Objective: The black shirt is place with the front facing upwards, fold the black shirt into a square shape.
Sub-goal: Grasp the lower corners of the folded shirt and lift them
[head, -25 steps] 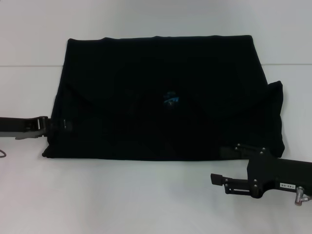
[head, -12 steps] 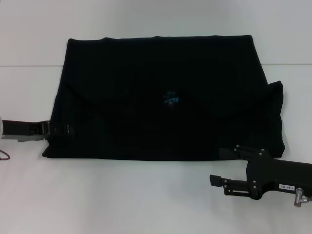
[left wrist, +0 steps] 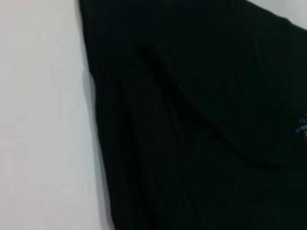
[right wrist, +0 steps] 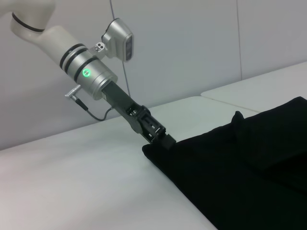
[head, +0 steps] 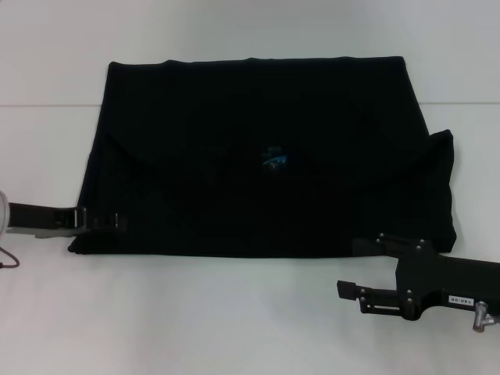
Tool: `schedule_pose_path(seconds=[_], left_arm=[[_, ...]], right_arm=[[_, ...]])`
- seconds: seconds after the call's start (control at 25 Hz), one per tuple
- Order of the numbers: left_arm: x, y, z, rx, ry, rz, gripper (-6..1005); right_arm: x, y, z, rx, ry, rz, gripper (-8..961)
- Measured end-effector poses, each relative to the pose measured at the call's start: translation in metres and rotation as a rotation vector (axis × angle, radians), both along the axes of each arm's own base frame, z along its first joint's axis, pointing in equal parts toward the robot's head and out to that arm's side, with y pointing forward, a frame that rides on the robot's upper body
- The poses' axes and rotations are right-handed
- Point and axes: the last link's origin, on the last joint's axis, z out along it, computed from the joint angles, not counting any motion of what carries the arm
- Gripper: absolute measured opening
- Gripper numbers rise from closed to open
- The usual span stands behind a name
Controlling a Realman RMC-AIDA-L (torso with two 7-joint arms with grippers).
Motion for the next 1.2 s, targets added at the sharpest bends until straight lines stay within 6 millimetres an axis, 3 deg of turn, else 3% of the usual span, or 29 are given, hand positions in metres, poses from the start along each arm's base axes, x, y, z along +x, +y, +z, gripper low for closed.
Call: schedule_pose_path(seconds=[0.32, 0.72, 1.0, 1.2], left_arm=[[0.004, 0.002, -0.004, -0.034, 0.035, -0.021, 725], [0.006, 0.0, -0.004, -0.052, 0.032, -0.03, 298], [0.005, 0.0, -0.005, -0.056, 0.034, -0.033, 33], [0.007, 0.001, -0.004, -0.058, 0.035, -0.038, 33]], right_arm=[[0.002, -0.003, 0.0, -0.005, 0.008, -0.01, 826], [0.008, -0.002, 0.01, -0.014, 0.016, -0.069, 825], [0.015, 0.029, 0.063, -0.039, 0.007, -0.385, 823], [0.013, 0.058, 0.116, -0.103, -0.045, -0.688, 822]])
